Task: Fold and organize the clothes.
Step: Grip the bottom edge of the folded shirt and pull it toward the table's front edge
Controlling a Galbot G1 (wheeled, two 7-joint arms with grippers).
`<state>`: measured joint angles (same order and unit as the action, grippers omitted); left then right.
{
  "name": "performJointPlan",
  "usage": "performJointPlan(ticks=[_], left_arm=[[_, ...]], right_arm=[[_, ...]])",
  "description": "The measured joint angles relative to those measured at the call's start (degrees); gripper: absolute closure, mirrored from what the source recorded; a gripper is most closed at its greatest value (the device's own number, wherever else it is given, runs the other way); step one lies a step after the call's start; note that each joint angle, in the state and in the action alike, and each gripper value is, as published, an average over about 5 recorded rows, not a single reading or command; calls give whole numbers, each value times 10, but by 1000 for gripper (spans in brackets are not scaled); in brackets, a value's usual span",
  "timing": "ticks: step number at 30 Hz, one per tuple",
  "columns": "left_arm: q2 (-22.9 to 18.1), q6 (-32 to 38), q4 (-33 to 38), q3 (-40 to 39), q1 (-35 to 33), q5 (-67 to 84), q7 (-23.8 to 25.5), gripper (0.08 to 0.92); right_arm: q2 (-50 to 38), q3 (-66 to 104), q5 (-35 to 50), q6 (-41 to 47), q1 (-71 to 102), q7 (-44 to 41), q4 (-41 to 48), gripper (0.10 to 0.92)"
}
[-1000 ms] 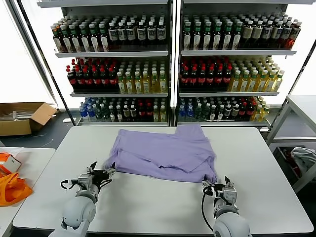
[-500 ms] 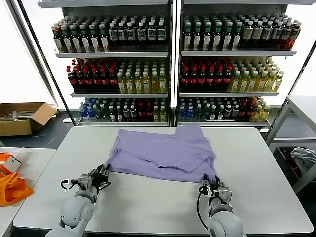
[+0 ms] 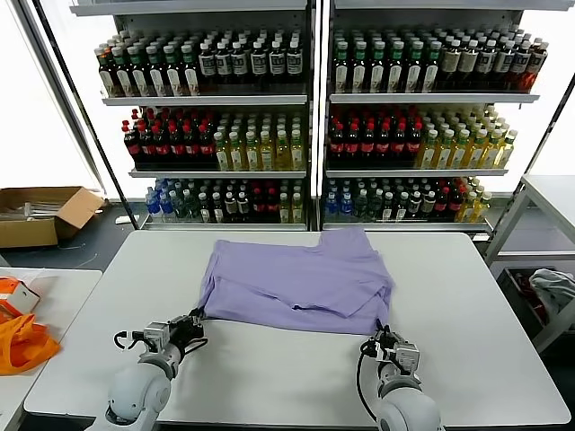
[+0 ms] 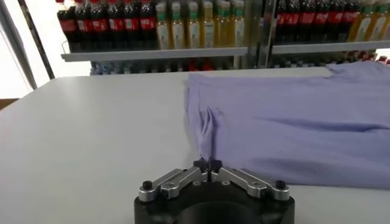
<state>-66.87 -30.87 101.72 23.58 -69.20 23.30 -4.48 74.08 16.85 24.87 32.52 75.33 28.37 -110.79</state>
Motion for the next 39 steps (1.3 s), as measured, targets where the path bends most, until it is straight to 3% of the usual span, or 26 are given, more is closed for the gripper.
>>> performJointPlan(ticks=[13,24,28,39], left_arm=[[26,-8,105,9,-76,3,-19,915],[53,-3,236,28,-211,-22,-38,915],[54,3,263,33,-264,-33,-42,915],[36,10,296,32,-343,-63,-43,892]], right_arm=[[-21,-6,-16,6,82,26,-114,889],[-53,5,-55,-17,223,73,-200,880],[-58,4,-67,-23,259,87,-210,799],[-55,6,-99,-45,310,100,-230,478]])
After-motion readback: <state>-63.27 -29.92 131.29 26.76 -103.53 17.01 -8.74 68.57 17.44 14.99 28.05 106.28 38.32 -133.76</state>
